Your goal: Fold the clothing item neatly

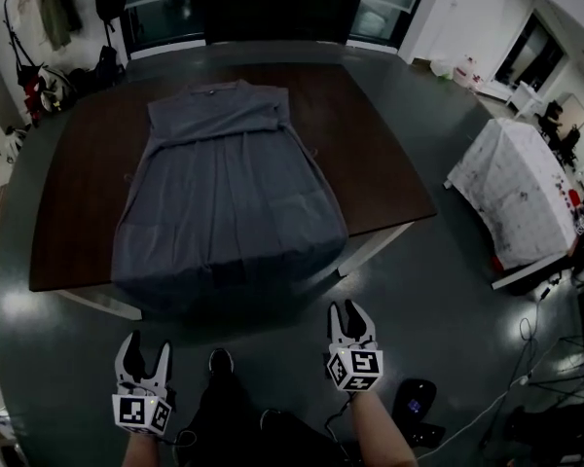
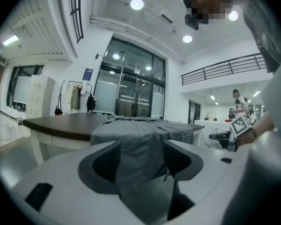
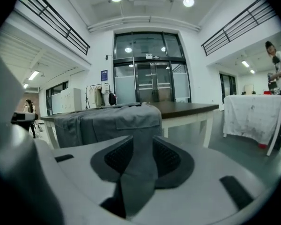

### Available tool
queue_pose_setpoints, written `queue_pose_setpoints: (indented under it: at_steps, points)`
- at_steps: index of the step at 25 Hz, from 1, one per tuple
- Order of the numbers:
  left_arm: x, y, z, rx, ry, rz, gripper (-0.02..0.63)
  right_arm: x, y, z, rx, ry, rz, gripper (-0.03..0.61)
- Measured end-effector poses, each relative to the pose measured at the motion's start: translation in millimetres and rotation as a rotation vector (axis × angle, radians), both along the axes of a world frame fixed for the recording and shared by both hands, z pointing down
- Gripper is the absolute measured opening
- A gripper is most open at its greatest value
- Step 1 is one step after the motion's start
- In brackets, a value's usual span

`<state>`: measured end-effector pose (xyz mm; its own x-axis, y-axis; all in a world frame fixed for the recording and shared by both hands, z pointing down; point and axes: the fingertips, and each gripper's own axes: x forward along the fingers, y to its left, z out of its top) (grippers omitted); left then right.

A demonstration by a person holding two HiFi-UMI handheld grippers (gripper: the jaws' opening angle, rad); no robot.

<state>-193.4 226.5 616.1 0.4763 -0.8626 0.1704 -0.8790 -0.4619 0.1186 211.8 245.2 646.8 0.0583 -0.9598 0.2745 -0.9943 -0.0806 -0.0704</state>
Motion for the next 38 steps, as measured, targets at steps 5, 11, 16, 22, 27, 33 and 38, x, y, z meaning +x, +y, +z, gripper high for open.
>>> queue_pose_setpoints:
  at_steps: [5, 11, 16, 22, 27, 33, 38]
  points:
    - [-29, -40, 103, -0.111, 0.085, -0.061, 0.317, 2, -40, 100, -0.07, -0.039, -0.046, 0.155]
    - [-56, -87, 221, -0.179, 0.043, -0.097, 0.401, 16, -79, 215, -0.165, -0.037, -0.087, 0.239]
    - [-49, -124, 296, -0.198, 0.035, -0.062, 0.469, 38, -109, 282, -0.187, -0.028, -0.092, 0.275]
    - [-17, -153, 331, -0.161, 0.037, 0.043, 0.469, 44, -152, 312, -0.156, -0.03, -0.123, 0.287]
    - [3, -152, 334, -0.184, 0.016, 0.131, 0.465, 33, -161, 311, -0.192, 0.039, -0.167, 0.25]
    - [1, -143, 329, -0.202, 0.029, 0.141, 0.353, 30, -178, 313, -0.162, -0.022, -0.192, 0.252]
    - [-10, -136, 323, -0.211, 0.0, 0.105, 0.072, 22, -185, 297, -0.125, -0.025, -0.224, 0.204]
